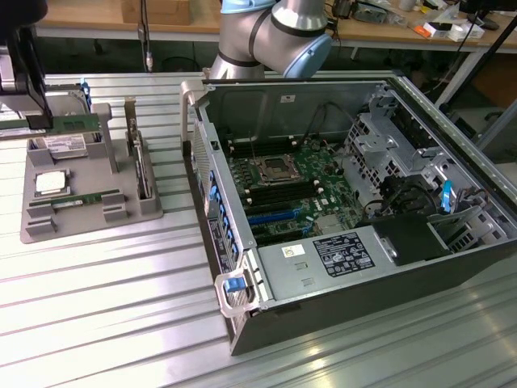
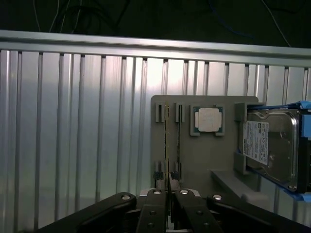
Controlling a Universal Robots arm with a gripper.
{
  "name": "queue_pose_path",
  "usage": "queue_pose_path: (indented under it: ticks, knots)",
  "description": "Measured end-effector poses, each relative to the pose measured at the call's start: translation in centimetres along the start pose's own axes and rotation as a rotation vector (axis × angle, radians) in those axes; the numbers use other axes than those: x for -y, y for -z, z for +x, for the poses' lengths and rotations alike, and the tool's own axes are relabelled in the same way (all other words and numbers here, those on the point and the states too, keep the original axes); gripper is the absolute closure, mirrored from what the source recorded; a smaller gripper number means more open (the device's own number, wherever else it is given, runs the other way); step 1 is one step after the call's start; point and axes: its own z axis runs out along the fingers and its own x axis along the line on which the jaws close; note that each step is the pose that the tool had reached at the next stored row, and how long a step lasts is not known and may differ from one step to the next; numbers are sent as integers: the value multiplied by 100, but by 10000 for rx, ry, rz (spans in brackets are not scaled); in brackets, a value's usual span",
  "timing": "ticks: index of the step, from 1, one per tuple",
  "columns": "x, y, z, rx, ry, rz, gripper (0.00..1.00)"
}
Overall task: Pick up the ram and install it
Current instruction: 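Pick up the ram and move it above insertion slot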
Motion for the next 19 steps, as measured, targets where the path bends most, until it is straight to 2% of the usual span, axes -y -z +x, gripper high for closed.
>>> queue_pose_path:
  ticks: [19]
  knots:
    - [-9, 236, -3, 0, 0, 0, 87]
